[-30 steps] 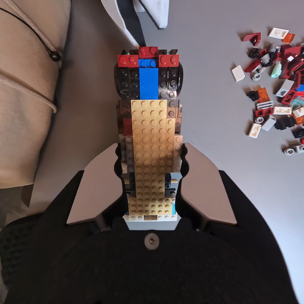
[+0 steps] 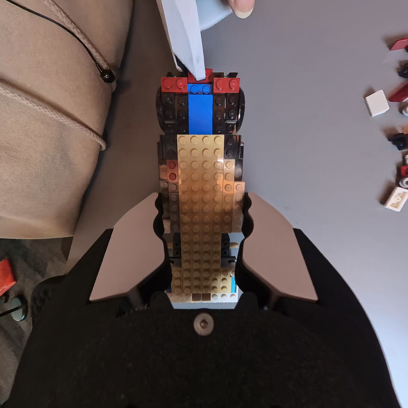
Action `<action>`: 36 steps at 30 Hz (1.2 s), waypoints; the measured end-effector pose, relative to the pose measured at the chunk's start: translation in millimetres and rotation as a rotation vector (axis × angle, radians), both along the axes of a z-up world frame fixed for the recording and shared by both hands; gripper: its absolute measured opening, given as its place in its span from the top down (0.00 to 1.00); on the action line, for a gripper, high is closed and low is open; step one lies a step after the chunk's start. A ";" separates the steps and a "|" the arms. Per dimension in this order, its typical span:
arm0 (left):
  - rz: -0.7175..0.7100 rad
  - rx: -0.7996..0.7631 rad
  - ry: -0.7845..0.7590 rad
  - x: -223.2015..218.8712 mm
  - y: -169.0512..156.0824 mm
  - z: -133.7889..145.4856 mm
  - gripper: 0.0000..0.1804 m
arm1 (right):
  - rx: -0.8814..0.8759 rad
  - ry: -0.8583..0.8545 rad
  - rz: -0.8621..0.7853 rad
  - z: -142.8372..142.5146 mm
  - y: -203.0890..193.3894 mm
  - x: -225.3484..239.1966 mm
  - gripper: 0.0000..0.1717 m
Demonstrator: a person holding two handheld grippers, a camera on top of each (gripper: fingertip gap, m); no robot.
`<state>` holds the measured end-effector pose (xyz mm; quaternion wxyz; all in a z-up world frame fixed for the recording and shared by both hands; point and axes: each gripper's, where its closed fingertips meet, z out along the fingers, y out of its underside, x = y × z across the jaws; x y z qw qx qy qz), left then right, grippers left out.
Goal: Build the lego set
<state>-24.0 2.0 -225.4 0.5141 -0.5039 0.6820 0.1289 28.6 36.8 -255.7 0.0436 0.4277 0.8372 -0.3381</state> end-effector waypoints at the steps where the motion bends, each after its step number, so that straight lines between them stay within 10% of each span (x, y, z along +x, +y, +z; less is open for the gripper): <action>1: -0.001 -0.003 0.003 -0.1 -0.4 -0.8 0.92 | 0.001 -0.005 0.002 -0.4 -0.2 -0.1 0.60; 21: 0.081 -0.098 -0.117 -22.4 11.2 7.8 0.85 | -0.016 -0.006 -0.033 3.2 8.9 -1.9 0.59; 30: 0.242 -0.515 -0.839 -50.1 47.0 35.2 0.88 | 0.330 0.018 -0.053 -8.6 34.3 -8.9 0.59; 36: 0.313 -0.551 -0.918 -61.7 55.8 29.0 0.88 | 0.501 -0.044 -0.034 -23.6 37.8 -7.9 0.59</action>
